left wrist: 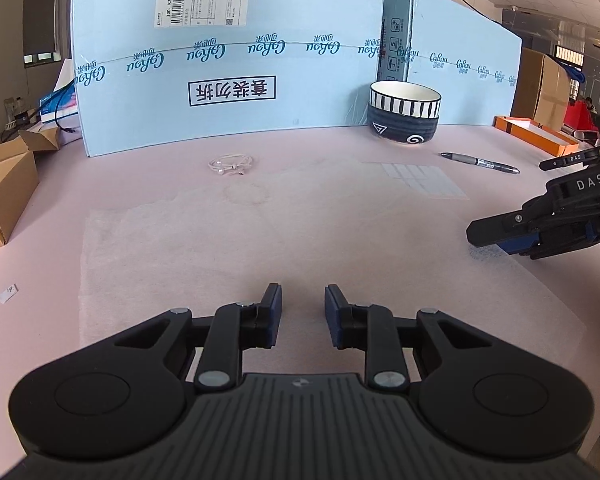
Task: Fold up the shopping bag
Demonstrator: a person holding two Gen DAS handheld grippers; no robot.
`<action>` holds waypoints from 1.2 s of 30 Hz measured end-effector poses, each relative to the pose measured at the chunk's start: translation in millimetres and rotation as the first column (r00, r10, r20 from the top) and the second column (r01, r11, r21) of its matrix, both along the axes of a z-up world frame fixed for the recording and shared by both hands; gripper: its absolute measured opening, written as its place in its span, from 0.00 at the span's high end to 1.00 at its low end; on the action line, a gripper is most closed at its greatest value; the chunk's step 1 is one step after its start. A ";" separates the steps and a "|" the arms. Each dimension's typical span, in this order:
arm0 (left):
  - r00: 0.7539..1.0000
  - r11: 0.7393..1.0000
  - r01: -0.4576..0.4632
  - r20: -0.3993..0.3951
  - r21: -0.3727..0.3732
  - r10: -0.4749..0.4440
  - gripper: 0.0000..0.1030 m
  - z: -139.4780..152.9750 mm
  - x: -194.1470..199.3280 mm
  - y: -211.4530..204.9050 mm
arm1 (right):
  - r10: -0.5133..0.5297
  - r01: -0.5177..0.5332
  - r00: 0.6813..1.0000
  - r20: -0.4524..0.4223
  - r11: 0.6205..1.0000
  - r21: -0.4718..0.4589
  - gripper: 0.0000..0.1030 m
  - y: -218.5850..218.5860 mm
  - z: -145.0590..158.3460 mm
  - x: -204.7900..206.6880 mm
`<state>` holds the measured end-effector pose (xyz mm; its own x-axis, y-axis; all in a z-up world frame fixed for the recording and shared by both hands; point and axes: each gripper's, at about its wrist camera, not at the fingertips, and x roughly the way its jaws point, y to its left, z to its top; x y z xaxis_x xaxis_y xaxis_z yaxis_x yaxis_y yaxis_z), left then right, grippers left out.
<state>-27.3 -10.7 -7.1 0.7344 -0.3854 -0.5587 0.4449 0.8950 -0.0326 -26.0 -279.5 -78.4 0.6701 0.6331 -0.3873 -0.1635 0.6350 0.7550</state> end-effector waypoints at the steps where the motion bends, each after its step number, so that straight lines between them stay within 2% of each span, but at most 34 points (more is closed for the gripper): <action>1: 1.000 1.000 0.006 0.002 -0.014 -0.006 0.79 1.6 -1.9 1.5 | 0.001 -0.001 1.000 0.004 1.000 -0.019 0.72 2.1 1.3 -0.4; 7: 0.997 0.997 0.068 0.048 -0.034 -0.066 0.79 14.9 -15.1 -3.4 | 0.014 -0.012 1.000 0.022 0.996 -0.091 0.72 9.6 5.4 -1.0; 13: 0.999 0.998 0.045 0.013 0.032 -0.046 0.79 -2.9 -7.8 -18.9 | 0.016 -0.011 0.999 0.041 0.993 -0.121 0.74 11.8 4.8 -3.6; 16: 0.999 0.999 0.042 0.014 0.035 -0.042 0.78 -3.4 -7.5 -19.6 | 0.013 -0.008 0.999 0.044 0.994 -0.107 0.75 9.3 2.1 -4.2; 18: 0.999 0.998 0.040 0.017 0.037 -0.041 0.78 -3.7 -8.2 -19.8 | 0.008 -0.004 0.999 0.045 0.996 -0.094 0.79 6.7 -0.3 -4.7; 22: 0.999 0.999 0.040 0.017 0.036 -0.040 0.78 -3.7 -8.2 -19.4 | -0.020 0.023 0.999 0.032 0.995 -0.092 0.93 3.9 -3.6 -6.3; 25: 0.999 0.998 0.039 0.019 0.039 -0.040 0.78 -3.7 -8.6 -19.9 | -0.035 0.037 0.999 0.020 0.997 -0.074 0.97 1.7 -5.0 -6.4; 32: 0.999 0.999 0.038 0.020 0.018 -0.039 0.78 -3.7 -9.7 -16.0 | -0.054 0.054 0.999 0.009 0.998 -0.026 0.97 1.5 0.0 -5.5; 36: 0.999 0.998 0.032 0.035 -0.046 -0.030 0.79 -2.6 -22.1 1.7 | -0.037 0.037 0.999 0.037 0.999 -0.003 0.97 8.3 8.5 -10.7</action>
